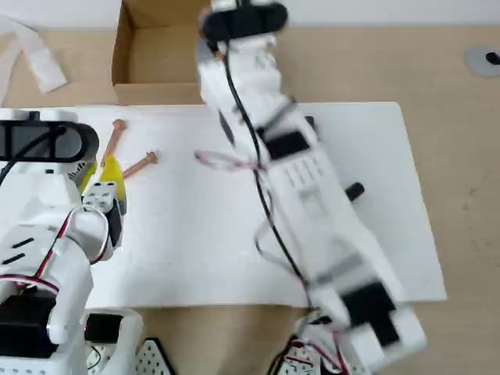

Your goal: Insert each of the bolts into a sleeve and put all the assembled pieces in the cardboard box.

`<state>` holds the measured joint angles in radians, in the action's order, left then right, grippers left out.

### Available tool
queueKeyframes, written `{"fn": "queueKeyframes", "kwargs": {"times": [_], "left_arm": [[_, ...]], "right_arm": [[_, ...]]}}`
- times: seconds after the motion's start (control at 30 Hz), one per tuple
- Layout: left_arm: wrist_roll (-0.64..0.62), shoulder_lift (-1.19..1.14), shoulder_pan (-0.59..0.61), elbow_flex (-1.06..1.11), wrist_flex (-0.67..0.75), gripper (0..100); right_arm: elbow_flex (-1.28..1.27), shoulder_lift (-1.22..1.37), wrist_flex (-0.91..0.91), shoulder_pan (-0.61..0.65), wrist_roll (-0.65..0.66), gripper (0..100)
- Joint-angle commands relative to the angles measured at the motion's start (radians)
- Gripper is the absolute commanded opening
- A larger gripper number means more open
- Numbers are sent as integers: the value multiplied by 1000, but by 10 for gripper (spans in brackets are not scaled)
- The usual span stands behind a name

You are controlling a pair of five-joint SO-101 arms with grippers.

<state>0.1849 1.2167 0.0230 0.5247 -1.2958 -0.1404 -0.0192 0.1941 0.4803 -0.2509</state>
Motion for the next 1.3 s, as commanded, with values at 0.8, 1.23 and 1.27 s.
{"fn": "queueKeyframes", "kwargs": {"times": [0.8,1.23,1.27], "left_arm": [[5,1,12,91,8,67],[5,2,14,143,2,67],[3,2,15,141,2,67]], "right_arm": [[1692,1449,115,-70,109,12],[1701,1449,308,-68,109,294],[1701,1449,315,-68,109,292]]}}
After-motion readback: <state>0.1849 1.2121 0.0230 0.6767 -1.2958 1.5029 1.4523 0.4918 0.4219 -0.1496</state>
